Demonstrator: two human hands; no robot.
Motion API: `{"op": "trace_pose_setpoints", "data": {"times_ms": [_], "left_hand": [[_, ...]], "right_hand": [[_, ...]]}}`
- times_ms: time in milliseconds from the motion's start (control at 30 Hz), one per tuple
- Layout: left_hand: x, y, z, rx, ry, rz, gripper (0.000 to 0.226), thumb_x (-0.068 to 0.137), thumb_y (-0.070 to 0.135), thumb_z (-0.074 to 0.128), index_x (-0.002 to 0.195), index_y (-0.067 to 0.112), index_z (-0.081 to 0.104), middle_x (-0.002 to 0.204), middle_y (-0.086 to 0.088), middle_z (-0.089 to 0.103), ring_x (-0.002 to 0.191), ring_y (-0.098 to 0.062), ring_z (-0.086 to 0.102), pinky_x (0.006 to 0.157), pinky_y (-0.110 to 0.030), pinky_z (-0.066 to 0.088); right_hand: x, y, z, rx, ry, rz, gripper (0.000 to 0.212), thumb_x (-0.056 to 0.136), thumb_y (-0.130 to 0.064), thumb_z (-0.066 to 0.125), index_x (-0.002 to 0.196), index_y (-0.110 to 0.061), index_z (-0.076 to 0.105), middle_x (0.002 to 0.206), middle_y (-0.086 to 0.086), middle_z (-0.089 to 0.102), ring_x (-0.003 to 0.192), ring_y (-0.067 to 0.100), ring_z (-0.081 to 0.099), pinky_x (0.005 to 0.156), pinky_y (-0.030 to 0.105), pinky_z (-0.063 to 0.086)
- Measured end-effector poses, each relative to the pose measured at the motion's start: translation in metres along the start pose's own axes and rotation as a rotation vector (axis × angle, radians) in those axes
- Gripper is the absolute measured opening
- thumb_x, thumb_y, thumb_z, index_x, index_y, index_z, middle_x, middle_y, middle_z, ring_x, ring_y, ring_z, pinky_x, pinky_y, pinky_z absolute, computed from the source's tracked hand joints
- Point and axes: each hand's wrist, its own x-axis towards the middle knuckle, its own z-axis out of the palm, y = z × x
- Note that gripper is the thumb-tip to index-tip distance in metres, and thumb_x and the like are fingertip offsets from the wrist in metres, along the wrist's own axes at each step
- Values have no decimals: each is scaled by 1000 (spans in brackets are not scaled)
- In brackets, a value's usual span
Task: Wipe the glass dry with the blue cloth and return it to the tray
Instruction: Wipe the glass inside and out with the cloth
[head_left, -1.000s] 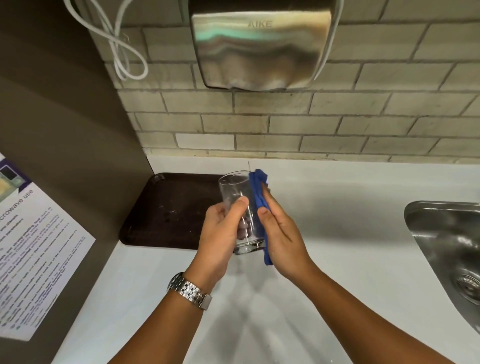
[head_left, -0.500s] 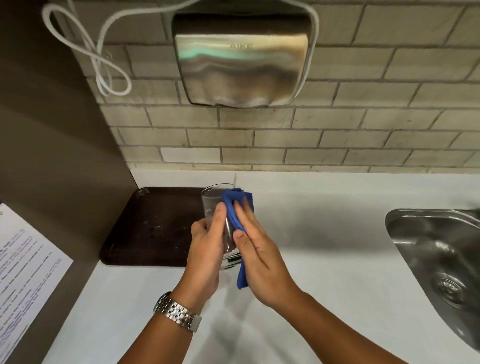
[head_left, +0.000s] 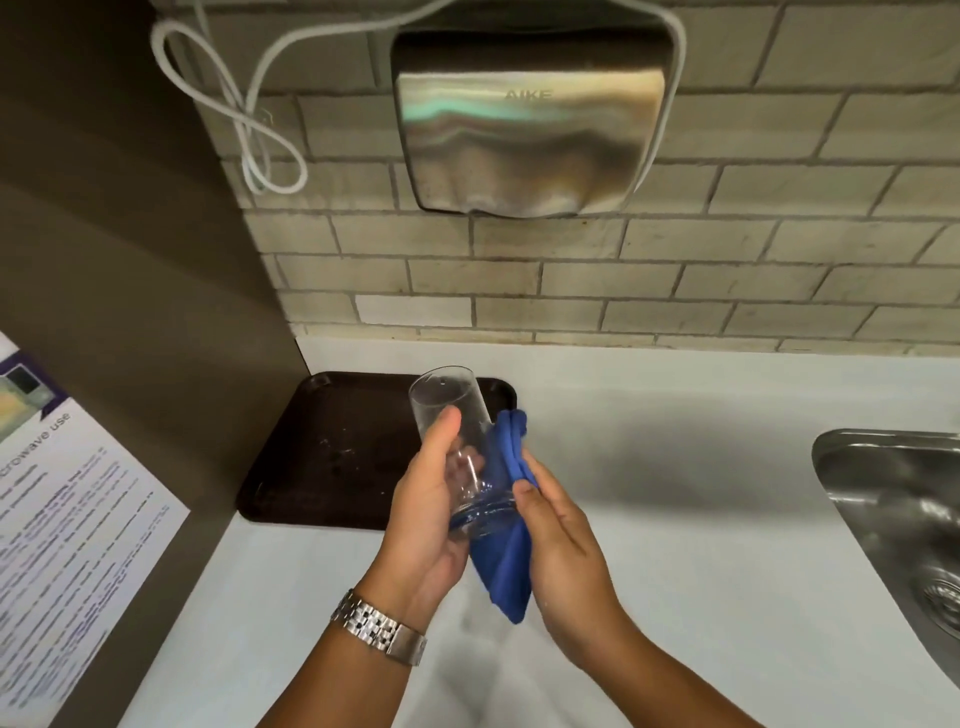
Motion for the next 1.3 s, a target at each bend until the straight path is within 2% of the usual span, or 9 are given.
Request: {"op": "trace_pose_setpoints", "data": {"times_ms": [67, 167, 367, 500, 667, 800, 1000, 1167, 1300], "left_hand": [[0, -1, -3, -3, 0, -16, 69, 80, 64, 88, 122, 10, 86, 114, -13, 88, 95, -26, 85, 80, -41, 68], [0, 0, -3, -2, -38, -29, 55, 78, 63, 85, 108, 18, 93, 122, -19, 87, 113, -33, 84, 99, -47, 63], [-2, -6, -7, 71, 5, 35, 41, 98, 52, 78, 112, 15, 90, 114, -22, 87, 94, -30, 87, 74, -39, 70], [-6, -11, -9, 49, 13, 28, 58, 97, 45, 81, 138, 4, 75, 134, -27, 80, 120, -40, 82, 88, -44, 68], [-9, -13, -4, 49, -90, 4, 42, 100, 44, 79, 130, 15, 82, 127, -21, 85, 114, -35, 84, 94, -51, 69], [-10, -10, -2, 86, -110, 44, 37, 97, 43, 76, 126, 22, 86, 130, -12, 85, 120, -27, 82, 99, -44, 66], [-8, -7, 0, 81, -84, 17, 42, 107, 41, 67, 132, 11, 82, 130, -23, 83, 123, -38, 80, 97, -47, 69], [-3, 2, -3, 120, -89, 38, 51, 97, 55, 69, 129, 18, 85, 126, -15, 87, 112, -30, 85, 81, -38, 71], [-4, 6, 2, 143, -48, 53, 72, 77, 64, 74, 124, 11, 85, 129, -28, 82, 113, -37, 83, 100, -54, 66]], "right_hand": [[-10, -8, 4, -28, -2, -50, 40, 116, -29, 47, 147, -53, 55, 147, -36, 64, 140, -8, 57, 109, 7, 46], [-22, -8, 4, -270, -64, -229, 46, 116, -34, 41, 160, -49, 46, 170, -30, 39, 161, -7, 25, 125, 9, 22], [-5, -6, 0, -25, -19, 5, 42, 115, -26, 48, 143, -56, 56, 139, -46, 63, 135, -11, 59, 108, 9, 49], [3, -17, -5, -253, -140, -205, 52, 115, -25, 44, 158, -54, 42, 171, -31, 37, 162, -4, 26, 129, 15, 23], [38, -35, -11, -40, -124, -129, 47, 117, -10, 43, 145, -46, 57, 169, -13, 47, 160, 6, 37, 132, 30, 32], [43, -30, -14, -433, -240, -403, 43, 115, -21, 44, 154, -29, 58, 174, -10, 41, 168, 7, 16, 136, 30, 16], [55, -34, -8, 104, -66, -33, 47, 116, -16, 45, 153, -45, 51, 161, -18, 56, 153, 11, 51, 124, 25, 41], [28, -24, 3, 159, -39, 67, 43, 114, -32, 48, 148, -56, 57, 150, -20, 68, 138, 4, 64, 105, 18, 55], [21, -20, 9, 391, 60, 327, 33, 110, -43, 53, 122, -35, 83, 118, 2, 86, 111, 22, 82, 79, 24, 65]]}}
